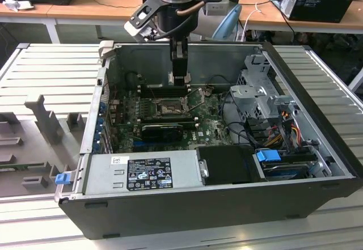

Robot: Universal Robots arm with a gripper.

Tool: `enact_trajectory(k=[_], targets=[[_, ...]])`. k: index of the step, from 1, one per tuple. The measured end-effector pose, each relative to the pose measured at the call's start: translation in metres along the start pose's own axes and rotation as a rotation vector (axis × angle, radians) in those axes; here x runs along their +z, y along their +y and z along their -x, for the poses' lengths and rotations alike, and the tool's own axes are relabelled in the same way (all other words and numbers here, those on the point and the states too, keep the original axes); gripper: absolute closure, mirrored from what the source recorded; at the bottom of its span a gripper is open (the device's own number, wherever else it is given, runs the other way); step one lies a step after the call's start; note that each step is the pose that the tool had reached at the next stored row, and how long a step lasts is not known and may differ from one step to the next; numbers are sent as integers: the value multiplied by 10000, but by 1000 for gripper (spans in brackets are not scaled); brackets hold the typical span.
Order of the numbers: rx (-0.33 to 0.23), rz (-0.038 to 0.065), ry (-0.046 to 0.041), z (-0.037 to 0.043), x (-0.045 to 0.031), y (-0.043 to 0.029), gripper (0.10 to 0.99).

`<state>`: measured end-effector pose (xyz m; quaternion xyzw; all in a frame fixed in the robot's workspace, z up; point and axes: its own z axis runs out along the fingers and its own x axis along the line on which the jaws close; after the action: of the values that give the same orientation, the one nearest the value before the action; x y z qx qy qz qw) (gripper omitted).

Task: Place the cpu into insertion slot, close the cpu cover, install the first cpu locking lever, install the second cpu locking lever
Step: 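Place the cpu into insertion slot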

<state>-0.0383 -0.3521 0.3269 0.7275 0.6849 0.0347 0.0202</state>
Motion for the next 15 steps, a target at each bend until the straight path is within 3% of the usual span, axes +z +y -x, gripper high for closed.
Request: enact_trajectory(k=[15], targets=[[0, -11, 0, 2, 87, -6, 557]])
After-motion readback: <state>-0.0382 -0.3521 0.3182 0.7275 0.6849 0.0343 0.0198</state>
